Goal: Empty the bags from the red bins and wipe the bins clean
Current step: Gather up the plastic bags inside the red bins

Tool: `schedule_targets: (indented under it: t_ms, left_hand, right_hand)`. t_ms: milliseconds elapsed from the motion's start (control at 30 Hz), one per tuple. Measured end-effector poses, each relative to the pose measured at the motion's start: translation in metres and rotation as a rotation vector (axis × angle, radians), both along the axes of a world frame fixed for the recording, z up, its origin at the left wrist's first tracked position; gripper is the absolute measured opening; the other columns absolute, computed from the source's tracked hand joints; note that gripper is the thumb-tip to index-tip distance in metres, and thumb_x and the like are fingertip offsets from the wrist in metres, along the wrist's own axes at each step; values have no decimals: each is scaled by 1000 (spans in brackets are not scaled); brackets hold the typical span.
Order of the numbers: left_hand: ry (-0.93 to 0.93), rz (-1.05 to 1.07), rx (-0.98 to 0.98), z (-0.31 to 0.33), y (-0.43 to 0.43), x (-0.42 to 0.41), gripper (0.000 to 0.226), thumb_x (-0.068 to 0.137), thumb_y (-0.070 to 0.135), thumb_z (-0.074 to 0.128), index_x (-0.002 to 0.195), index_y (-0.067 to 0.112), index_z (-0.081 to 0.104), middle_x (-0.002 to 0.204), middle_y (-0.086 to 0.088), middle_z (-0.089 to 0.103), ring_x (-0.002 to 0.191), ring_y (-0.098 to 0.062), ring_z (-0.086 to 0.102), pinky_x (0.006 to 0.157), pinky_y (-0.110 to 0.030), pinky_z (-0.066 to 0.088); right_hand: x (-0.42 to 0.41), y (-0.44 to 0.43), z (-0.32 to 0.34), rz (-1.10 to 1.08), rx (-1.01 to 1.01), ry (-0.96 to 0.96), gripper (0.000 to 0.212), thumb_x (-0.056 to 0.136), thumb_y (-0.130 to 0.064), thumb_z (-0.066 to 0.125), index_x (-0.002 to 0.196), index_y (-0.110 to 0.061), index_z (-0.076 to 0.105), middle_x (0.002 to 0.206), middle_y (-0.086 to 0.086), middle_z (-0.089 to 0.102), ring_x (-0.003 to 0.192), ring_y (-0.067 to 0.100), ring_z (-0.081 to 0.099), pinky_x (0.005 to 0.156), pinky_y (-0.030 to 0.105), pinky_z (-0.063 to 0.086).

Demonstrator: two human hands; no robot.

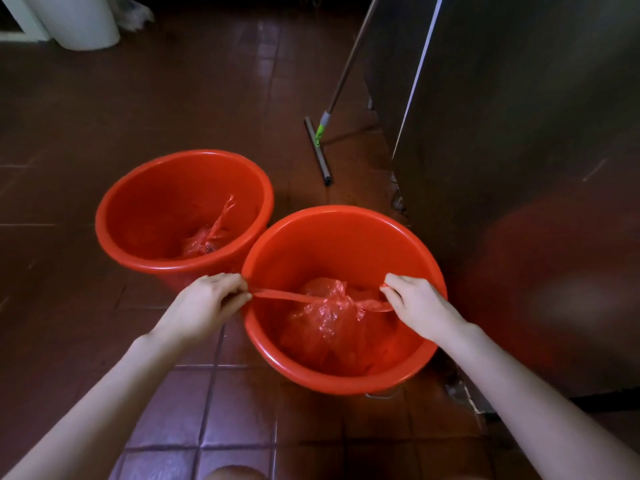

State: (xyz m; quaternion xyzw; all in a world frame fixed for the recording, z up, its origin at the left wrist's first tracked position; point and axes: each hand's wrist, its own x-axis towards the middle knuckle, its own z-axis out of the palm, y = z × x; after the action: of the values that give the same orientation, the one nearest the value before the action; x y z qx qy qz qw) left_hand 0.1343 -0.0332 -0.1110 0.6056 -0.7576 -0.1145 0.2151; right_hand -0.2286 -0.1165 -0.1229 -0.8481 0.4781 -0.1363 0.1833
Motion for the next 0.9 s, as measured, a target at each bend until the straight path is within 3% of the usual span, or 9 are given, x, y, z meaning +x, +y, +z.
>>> schedule_targets:
  t_ms: [133, 233, 333, 400, 500, 667, 767, 833, 900]
  left_hand:
    - [97, 61, -28, 5, -5, -9, 16, 80, 19, 78, 91, 22, 66, 91, 8, 58, 84, -13, 59, 79, -33, 49]
    - [-7, -103, 15, 6, 5, -2, 50, 65, 20, 90, 112, 21, 72, 127, -2, 54, 123, -23, 48, 103, -35, 37]
    - [-33, -205, 122, 4, 18, 7, 54, 65, 33, 88, 115, 24, 72, 139, -3, 50, 137, -25, 36, 109, -43, 33]
    - [-36, -224, 128, 0, 26, 4, 49, 74, 47, 74, 116, 23, 71, 138, -3, 52, 138, -24, 37, 110, -43, 36]
    - [-105, -235, 29, -7, 26, -9, 52, 79, 60, 59, 105, 17, 74, 121, -5, 63, 131, -28, 49, 102, -48, 46]
    - [-125, -214, -44, -15, 23, -48, 46, 68, 66, 69, 93, 27, 73, 101, 4, 62, 102, -23, 59, 90, -42, 45]
    - [31, -198, -37, -17, 17, -67, 53, 70, 64, 70, 105, 25, 70, 109, 4, 61, 107, -18, 56, 95, -37, 42]
    - [153, -16, -90, -13, 8, -48, 57, 78, 59, 66, 118, 19, 66, 117, 0, 61, 114, -18, 54, 98, -33, 40]
    - [81, 277, -136, -9, -5, -12, 54, 88, 51, 58, 126, 13, 61, 122, -8, 61, 117, -27, 53, 101, -38, 40]
  right_hand:
    - [36, -14, 13, 40, 102, 87, 6, 97, -38, 51, 101, -34, 52, 96, -11, 55, 92, 14, 61, 76, 29, 48]
    - [51, -14, 17, 131, 196, 182, 60, 86, -50, 63, 138, -48, 33, 135, -6, 40, 120, 16, 46, 99, 39, 44]
    - [72, -11, 4, 168, 175, 381, 79, 81, -55, 67, 146, -47, 24, 156, 0, 20, 139, 29, 30, 111, 54, 28]
    - [85, -12, -9, 133, 189, 502, 76, 83, -51, 67, 147, -43, 26, 156, 5, 21, 139, 35, 32, 111, 57, 27]
    - [92, -13, -21, 77, 253, 511, 58, 87, -40, 66, 139, -33, 42, 136, 8, 46, 122, 36, 52, 97, 46, 44]
    - [76, -18, -24, -52, 172, 468, 28, 90, -19, 57, 118, -24, 56, 114, 10, 59, 106, 36, 61, 86, 39, 49]
    - [61, -25, -22, -111, 189, 490, 27, 91, -20, 54, 117, -25, 57, 113, 9, 59, 106, 36, 61, 86, 38, 49]
    - [55, -27, -23, -114, 186, 506, 28, 91, -21, 55, 118, -27, 56, 113, 9, 58, 106, 35, 61, 86, 38, 49]
    - [54, -25, -24, -117, 176, 505, 27, 92, -22, 55, 118, -27, 56, 113, 7, 58, 105, 33, 62, 84, 38, 49]
